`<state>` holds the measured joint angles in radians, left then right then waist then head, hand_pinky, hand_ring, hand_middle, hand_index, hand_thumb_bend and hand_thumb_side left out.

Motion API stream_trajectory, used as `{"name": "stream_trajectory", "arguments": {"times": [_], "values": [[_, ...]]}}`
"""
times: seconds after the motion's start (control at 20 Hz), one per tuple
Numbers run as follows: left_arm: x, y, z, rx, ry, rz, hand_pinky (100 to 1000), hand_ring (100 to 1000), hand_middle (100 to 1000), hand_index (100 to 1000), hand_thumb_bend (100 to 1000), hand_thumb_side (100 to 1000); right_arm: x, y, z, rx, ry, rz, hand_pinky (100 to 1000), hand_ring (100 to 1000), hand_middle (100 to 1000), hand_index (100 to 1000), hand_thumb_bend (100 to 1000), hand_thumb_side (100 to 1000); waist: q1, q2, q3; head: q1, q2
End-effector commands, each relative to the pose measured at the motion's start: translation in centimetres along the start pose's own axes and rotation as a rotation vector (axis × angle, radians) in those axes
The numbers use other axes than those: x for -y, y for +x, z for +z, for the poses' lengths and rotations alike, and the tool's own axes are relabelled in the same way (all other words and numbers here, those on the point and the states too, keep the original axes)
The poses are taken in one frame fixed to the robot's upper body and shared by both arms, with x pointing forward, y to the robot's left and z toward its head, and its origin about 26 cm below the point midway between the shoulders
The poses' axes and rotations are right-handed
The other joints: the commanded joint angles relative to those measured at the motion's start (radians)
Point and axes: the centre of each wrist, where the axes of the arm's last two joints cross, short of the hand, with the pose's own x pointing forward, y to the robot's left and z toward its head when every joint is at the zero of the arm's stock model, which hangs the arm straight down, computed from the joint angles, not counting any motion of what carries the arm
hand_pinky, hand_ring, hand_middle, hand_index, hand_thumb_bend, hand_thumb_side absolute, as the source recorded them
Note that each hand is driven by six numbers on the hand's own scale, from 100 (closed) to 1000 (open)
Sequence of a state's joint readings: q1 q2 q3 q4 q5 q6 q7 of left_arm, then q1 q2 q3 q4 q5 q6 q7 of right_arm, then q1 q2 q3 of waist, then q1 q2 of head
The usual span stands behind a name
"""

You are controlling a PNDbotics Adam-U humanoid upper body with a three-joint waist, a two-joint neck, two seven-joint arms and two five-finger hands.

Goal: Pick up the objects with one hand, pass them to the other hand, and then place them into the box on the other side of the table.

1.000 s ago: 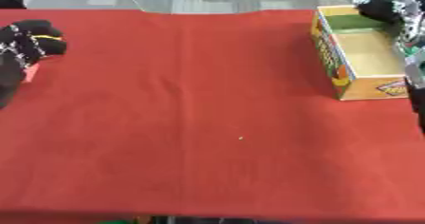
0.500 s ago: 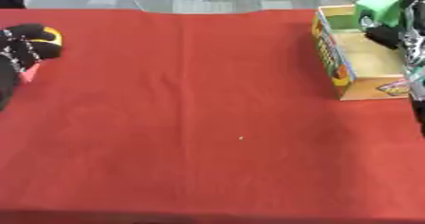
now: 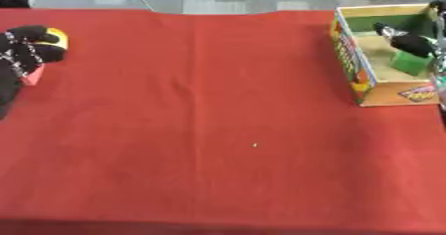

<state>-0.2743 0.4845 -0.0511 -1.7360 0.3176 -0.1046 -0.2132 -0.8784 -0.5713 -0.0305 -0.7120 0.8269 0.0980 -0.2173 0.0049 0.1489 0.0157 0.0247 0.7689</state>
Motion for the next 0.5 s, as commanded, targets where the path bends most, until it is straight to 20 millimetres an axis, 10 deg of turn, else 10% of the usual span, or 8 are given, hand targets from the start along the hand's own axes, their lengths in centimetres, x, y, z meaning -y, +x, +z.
{"name": "stream_trajectory", "arguments": {"times": [0.05,0.5], "values": [[-0.6,0.7,-0.2,0.018,0.014,-0.023,829,740,720,834,875,697,2.5,-1.0,-0.7,-0.004,-0.062,0.012,803,874,916,933,758,823,-0.010,-0.004,0.001,0.002,0.001],[-2.3,1.0,-0.1,-0.003,0.078,-0.105,825,738,716,831,851,680,4.7,2.6,0.6,0.194,-0.256,-0.110,791,816,838,897,539,607,-0.009,-0.001,-0.009,0.023,0.001]]}}
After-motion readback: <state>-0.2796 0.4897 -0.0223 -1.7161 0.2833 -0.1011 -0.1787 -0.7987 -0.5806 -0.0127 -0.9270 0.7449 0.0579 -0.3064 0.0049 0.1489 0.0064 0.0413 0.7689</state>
